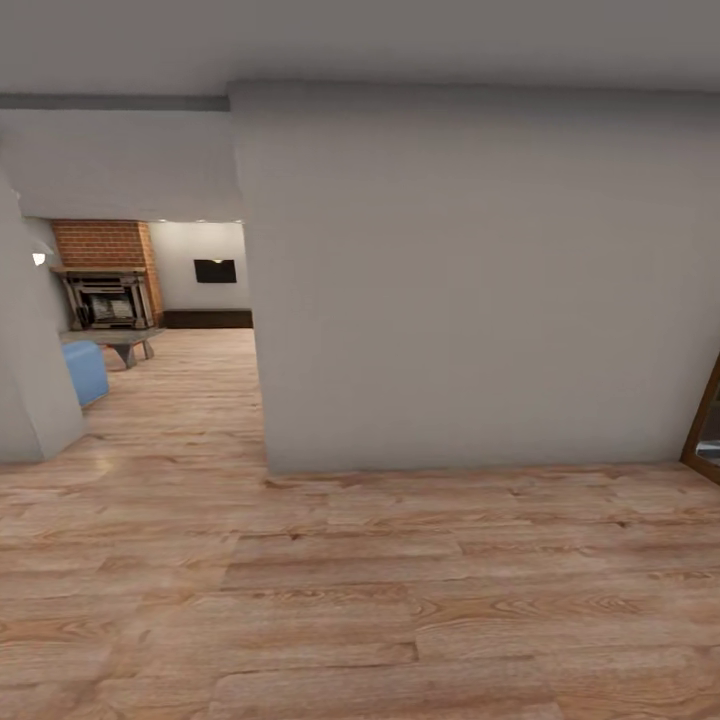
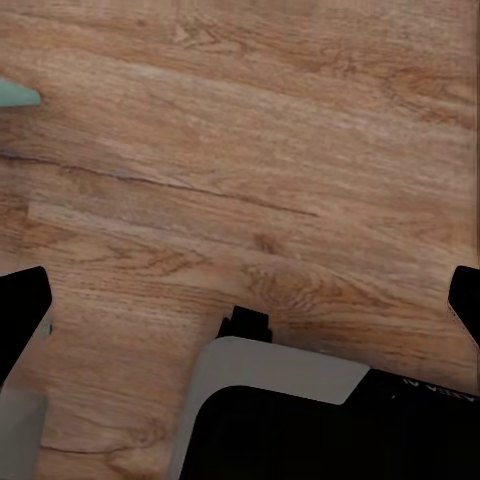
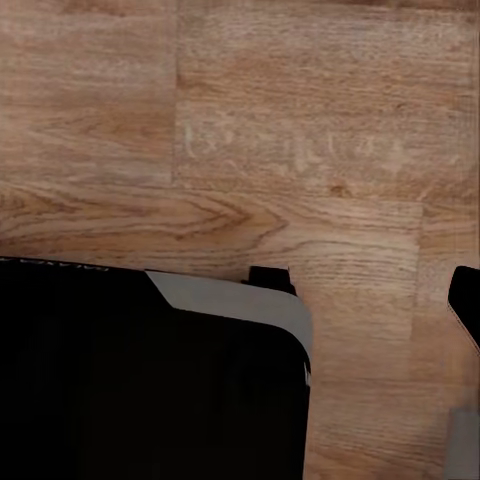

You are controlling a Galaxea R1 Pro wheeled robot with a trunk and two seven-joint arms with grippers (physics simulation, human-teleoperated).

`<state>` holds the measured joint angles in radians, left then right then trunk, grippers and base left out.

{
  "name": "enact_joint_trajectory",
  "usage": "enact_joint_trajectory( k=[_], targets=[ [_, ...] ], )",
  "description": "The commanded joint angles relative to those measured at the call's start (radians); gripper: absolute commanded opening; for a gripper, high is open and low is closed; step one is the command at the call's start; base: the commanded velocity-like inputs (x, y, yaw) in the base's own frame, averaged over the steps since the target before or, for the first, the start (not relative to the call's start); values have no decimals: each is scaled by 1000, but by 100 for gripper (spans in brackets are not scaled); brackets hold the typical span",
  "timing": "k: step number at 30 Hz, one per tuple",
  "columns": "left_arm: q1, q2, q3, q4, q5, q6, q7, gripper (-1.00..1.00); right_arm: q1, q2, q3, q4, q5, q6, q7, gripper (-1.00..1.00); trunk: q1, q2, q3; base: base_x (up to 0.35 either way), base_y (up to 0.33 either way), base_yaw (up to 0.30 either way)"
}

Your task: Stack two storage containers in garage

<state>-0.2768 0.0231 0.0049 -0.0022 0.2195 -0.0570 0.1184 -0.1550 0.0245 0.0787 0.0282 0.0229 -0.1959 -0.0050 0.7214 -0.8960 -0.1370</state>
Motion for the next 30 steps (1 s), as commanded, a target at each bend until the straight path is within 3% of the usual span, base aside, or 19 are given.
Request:
enact_joint_trajectory(
  k=[1,30],
  targets=[
    [-1,0,0,1,6,-3,1,100,-1,0,7,3,1,-5,-1,100,1,-1,-1,322,0,0],
    [-1,0,0,1,6,-4,1,100,-1,2,5,3,-1,-2,-1,100,1,-1,-1,322,0,8]
  ],
)
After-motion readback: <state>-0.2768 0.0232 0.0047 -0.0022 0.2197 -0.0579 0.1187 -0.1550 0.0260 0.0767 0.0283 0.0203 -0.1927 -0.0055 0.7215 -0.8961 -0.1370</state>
